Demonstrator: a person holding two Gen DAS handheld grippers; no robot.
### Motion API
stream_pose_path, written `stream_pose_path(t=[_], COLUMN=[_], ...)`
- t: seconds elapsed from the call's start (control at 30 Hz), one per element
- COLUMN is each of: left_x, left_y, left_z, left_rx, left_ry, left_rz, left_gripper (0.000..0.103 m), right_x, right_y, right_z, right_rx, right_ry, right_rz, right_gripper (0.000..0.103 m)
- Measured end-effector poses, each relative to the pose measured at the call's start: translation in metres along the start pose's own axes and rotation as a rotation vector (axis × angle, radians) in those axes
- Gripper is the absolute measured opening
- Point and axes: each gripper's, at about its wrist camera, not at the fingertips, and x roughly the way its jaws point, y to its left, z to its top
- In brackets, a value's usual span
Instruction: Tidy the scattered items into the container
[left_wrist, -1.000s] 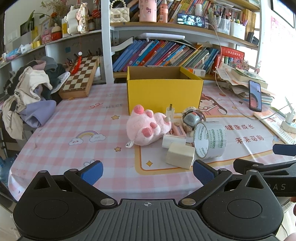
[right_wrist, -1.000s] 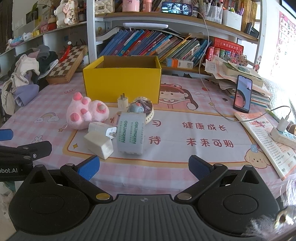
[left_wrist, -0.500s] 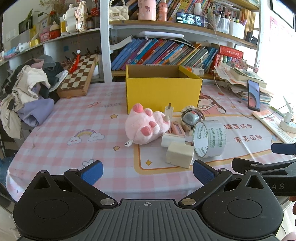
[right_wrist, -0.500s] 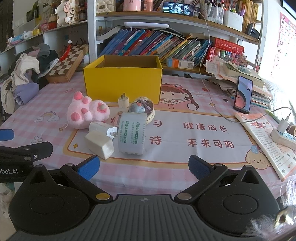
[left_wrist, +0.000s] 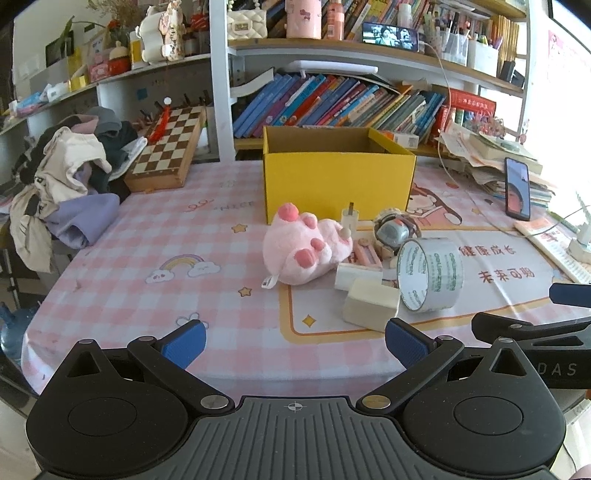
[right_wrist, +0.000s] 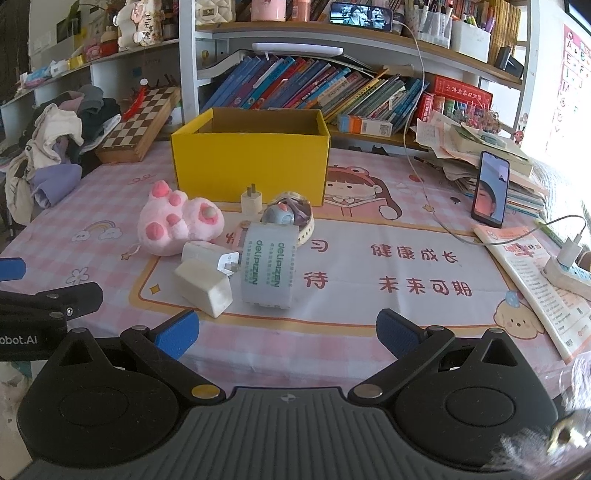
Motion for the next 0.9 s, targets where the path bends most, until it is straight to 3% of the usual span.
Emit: stream_pose_path(t=[0.33,0.63,0.9], left_x=[0.0030,0.0044,0.0036], left_y=[-0.0012,0.0031,0.0018], left_z=[-0.0026,-0.0010,0.0009], left_rx=[0.029,-0.009,0.011], left_ry=[-0.004,-0.007,-0.003], left_rz=[-0.035,-0.097,-0.072], left_gripper=[0.103,0.103,0.103], right_x=[0.0015,0.0009,-0.0020], right_y=[-0.0011,-0.0005,0.0030], right_z=[0.0012,0.0020,0.0028], right_rx=[-0.004,-0.012,-0.007], right_ry=[-0.008,-0.016,-0.032], right_rz=[0.006,0.014,0.013], right_gripper=[0.103,0.103,0.103])
